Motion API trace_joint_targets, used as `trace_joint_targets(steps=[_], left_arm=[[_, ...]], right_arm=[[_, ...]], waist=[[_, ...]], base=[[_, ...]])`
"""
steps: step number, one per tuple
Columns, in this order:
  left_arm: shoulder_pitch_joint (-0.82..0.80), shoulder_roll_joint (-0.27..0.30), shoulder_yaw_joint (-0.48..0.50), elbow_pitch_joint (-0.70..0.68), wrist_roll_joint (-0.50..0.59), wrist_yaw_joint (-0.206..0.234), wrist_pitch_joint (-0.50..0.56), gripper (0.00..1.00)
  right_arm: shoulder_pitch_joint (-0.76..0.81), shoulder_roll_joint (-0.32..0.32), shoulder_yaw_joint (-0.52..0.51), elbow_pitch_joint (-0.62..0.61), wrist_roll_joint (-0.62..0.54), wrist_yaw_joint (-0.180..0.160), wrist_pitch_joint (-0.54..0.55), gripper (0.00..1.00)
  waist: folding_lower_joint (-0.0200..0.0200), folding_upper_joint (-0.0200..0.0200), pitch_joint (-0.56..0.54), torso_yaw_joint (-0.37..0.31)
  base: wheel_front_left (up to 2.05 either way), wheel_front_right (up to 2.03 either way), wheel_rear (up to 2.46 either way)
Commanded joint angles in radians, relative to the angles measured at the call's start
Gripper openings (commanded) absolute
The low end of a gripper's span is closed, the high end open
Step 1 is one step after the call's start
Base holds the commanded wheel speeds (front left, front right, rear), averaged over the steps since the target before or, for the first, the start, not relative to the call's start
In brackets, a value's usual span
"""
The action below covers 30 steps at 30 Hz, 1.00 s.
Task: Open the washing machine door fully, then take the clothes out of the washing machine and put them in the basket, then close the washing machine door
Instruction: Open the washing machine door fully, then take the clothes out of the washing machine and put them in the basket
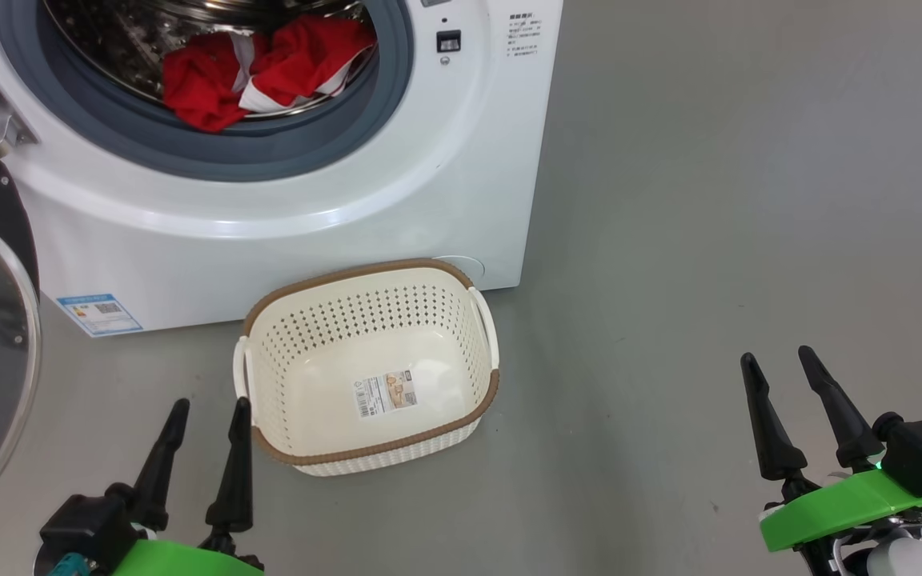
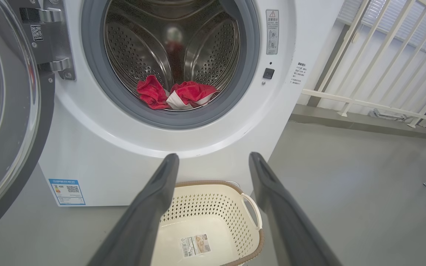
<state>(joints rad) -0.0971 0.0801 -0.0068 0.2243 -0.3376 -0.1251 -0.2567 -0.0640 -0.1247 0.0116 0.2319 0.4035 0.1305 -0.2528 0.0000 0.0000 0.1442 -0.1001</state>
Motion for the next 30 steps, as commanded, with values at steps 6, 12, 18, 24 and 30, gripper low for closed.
trace_joint_targets(steps=[6, 12, 18, 24, 30], left_arm=[[-0.004, 0.025, 0.015, -0.035, -0.023, -0.006, -0.005, 1.0], [-0.004, 0.033, 0.005, -0.043, -0.028, -0.006, -0.005, 1.0], [-0.007, 0.036, -0.005, -0.051, -0.024, -0.006, -0.005, 1.0], [-0.013, 0.04, -0.011, -0.057, -0.025, -0.006, -0.005, 1.0], [-0.017, 0.042, -0.011, -0.061, -0.025, -0.006, -0.005, 1.0]], right_arm=[[-0.006, -0.008, 0.014, -0.029, -0.009, 0.0, -0.009, 1.0], [-0.008, -0.006, 0.014, -0.03, -0.009, 0.0, -0.009, 1.0], [-0.011, -0.004, 0.016, -0.03, -0.009, 0.0, -0.009, 1.0], [-0.017, -0.002, 0.016, -0.03, -0.008, 0.0, -0.009, 1.0], [-0.022, -0.001, 0.018, -0.029, -0.007, 0.0, -0.009, 1.0]], waist=[[0.0, 0.0, 0.002, 0.008], [0.0, 0.0, 0.004, 0.012], [0.0, 0.0, 0.008, 0.012], [0.0, 0.0, 0.015, 0.013], [0.0, 0.0, 0.019, 0.013]], base=[[0.0, 0.0, 0.0], [0.0, 0.0, 0.0], [0.02, -0.02, 0.0], [0.59, -0.59, 0.0], [1.18, -1.18, 0.0]])
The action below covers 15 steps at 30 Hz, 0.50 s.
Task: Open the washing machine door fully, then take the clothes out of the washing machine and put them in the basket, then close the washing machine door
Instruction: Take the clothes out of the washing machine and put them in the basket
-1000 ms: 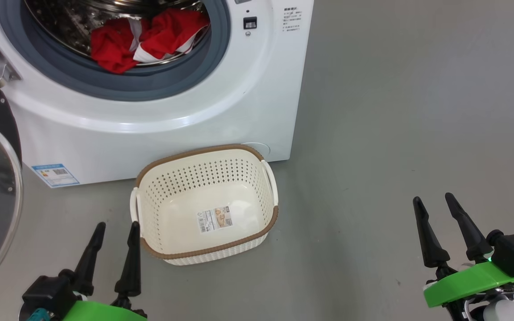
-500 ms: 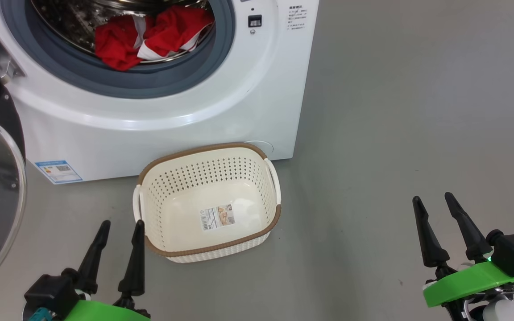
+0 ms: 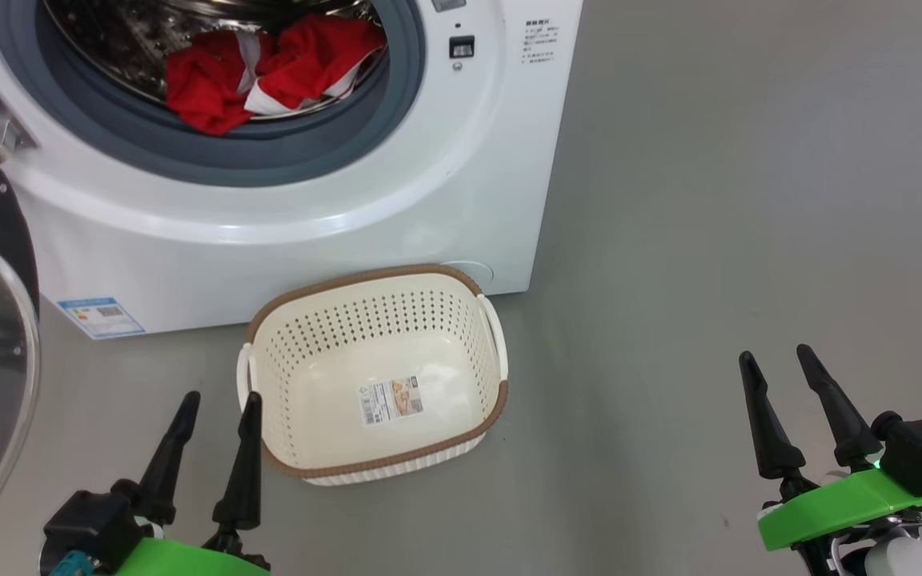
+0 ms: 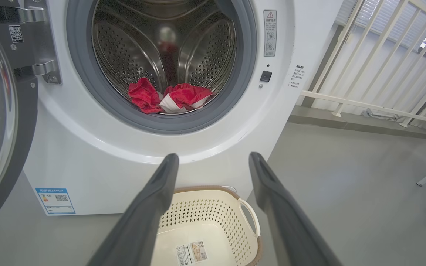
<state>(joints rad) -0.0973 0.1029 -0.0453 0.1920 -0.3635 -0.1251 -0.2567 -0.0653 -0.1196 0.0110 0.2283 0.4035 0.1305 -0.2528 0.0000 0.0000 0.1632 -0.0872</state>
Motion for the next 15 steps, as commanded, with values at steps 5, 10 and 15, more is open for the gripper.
trace_joint_targets(steps=[5, 10, 15], left_arm=[[-0.021, 0.019, 0.027, -0.03, 0.001, -0.006, -0.005, 1.0], [-0.025, 0.019, 0.025, -0.029, 0.002, -0.006, -0.005, 1.0], [-0.026, 0.02, 0.018, -0.035, -0.009, -0.006, -0.005, 1.0]], right_arm=[[-0.024, -0.005, 0.019, -0.026, -0.007, 0.0, -0.009, 1.0], [-0.024, -0.005, 0.018, -0.027, -0.008, 0.0, -0.009, 1.0], [-0.025, -0.004, 0.022, -0.026, -0.007, 0.0, -0.009, 1.0]], waist=[[0.0, 0.0, 0.005, 0.001], [0.0, 0.0, 0.008, 0.004], [0.0, 0.0, 0.008, 0.005]], base=[[1.25, -1.25, 0.0], [1.26, -1.26, 0.0], [0.98, -0.98, 0.0]])
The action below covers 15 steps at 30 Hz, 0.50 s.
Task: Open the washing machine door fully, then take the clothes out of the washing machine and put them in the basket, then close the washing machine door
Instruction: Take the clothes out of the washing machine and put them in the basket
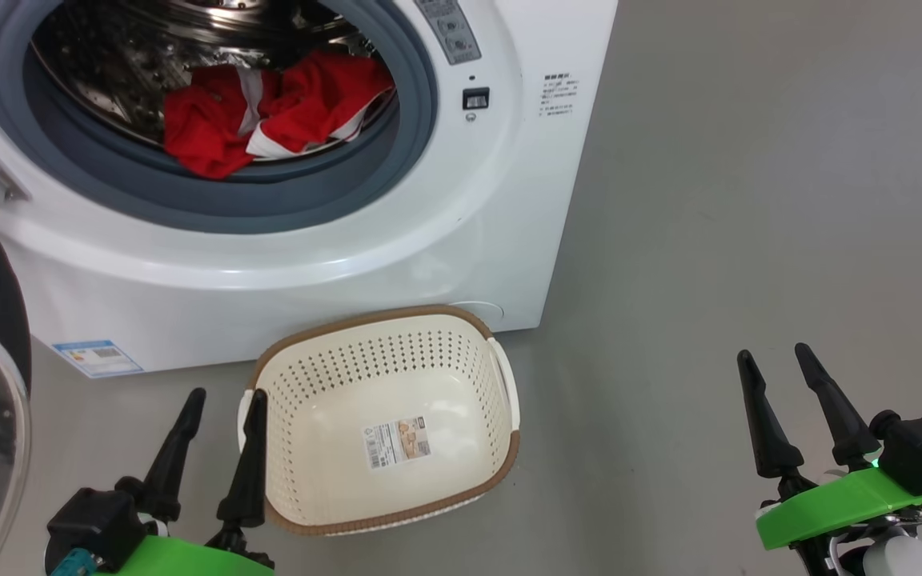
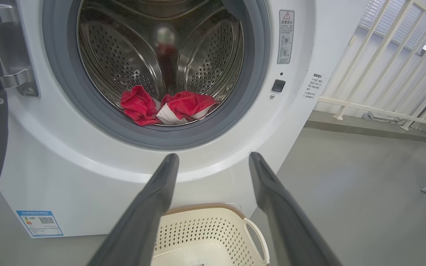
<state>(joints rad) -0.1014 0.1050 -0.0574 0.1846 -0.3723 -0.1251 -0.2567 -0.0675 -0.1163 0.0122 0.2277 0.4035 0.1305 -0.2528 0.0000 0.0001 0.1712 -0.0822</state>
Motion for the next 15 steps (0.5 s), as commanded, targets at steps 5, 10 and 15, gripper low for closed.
trace_joint_targets(steps=[5, 10, 15], left_arm=[[-0.018, 0.019, 0.031, -0.027, 0.002, -0.006, -0.005, 1.0], [-0.019, 0.019, 0.029, -0.02, 0.003, -0.006, -0.005, 1.0], [-0.04, 0.009, 0.057, 0.025, 0.033, -0.006, -0.005, 1.0]], right_arm=[[-0.021, -0.007, 0.023, -0.025, -0.006, 0.0, -0.009, 1.0], [-0.021, -0.006, 0.025, -0.024, -0.006, 0.0, -0.009, 1.0], [-0.027, -0.003, 0.028, -0.025, -0.005, 0.0, -0.009, 1.0]], waist=[[0.0, -0.0001, -0.001, 0.001], [0.0, -0.0001, 0.001, 0.0], [0.0, -0.0001, 0.015, -0.004]], base=[[0.31, -0.31, 0.0], [0.0, 0.0, 0.0], [0.0, 0.0, 0.0]])
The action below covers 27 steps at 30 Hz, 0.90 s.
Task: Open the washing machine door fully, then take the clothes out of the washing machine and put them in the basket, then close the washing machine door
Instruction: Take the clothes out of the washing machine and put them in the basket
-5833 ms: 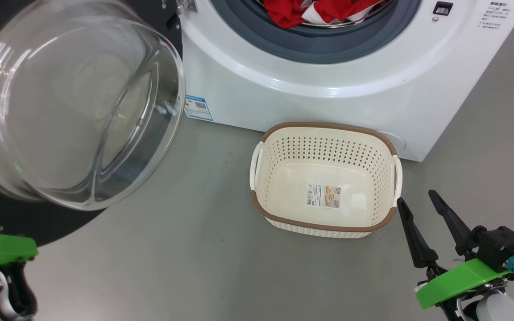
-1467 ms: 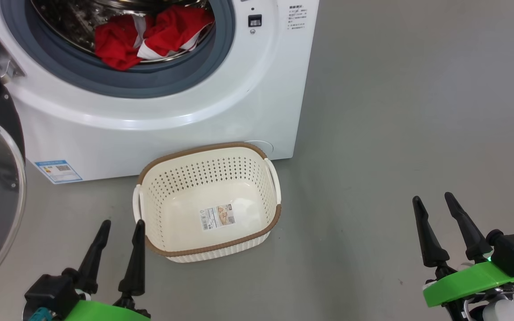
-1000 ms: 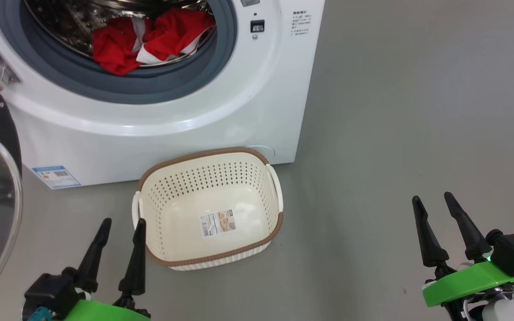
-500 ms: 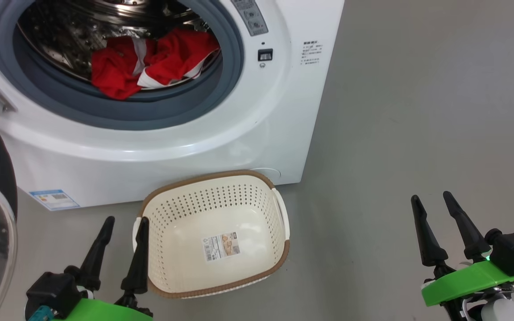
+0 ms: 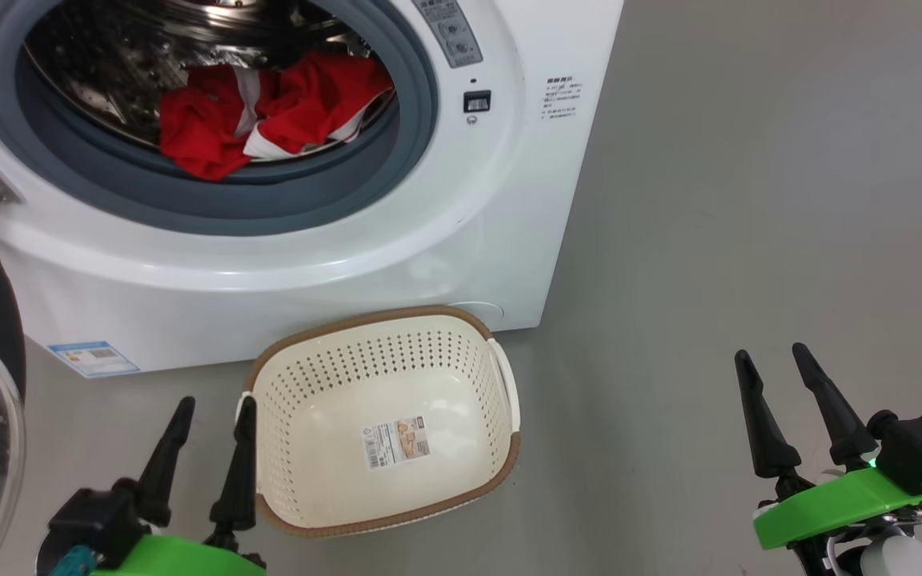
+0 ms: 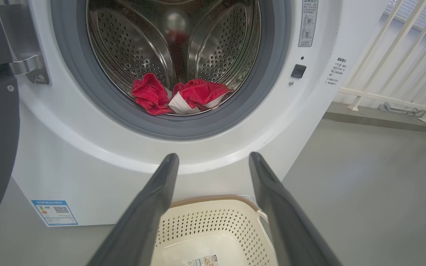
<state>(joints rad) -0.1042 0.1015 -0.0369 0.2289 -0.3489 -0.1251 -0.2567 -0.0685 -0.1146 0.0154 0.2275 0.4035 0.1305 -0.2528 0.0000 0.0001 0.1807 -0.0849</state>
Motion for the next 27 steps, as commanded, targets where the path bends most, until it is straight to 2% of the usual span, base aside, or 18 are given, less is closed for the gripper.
trace_joint_targets(steps=[1, 9, 16, 27], left_arm=[[-0.049, 0.007, 0.034, -0.008, 0.017, -0.006, -0.005, 1.0], [-0.247, -0.022, 0.03, 0.115, 0.104, -0.005, -0.005, 1.0], [-0.499, -0.033, 0.019, 0.27, 0.174, 0.022, -0.005, 1.0], [-0.879, -0.009, -0.002, 0.571, 0.24, 0.073, -0.005, 1.0]], right_arm=[[-0.029, -0.004, 0.026, -0.025, -0.005, 0.0, -0.009, 1.0], [-0.074, 0.005, 0.034, -0.034, 0.004, 0.0, -0.009, 1.0], [-0.123, 0.022, 0.041, -0.037, 0.013, 0.0, -0.009, 1.0], [-0.197, 0.044, 0.036, -0.047, 0.024, 0.0, -0.009, 1.0]], waist=[[0.0, -0.0001, 0.009, -0.002], [0.0, -0.0001, 0.096, -0.021], [0.0, -0.0001, 0.192, -0.05], [0.0, -0.0001, 0.322, -0.085]], base=[[0.0, 0.0, 0.0], [0.0, 0.0, 0.0], [0.0, 0.0, 0.0], [0.0, 0.0, 0.0]])
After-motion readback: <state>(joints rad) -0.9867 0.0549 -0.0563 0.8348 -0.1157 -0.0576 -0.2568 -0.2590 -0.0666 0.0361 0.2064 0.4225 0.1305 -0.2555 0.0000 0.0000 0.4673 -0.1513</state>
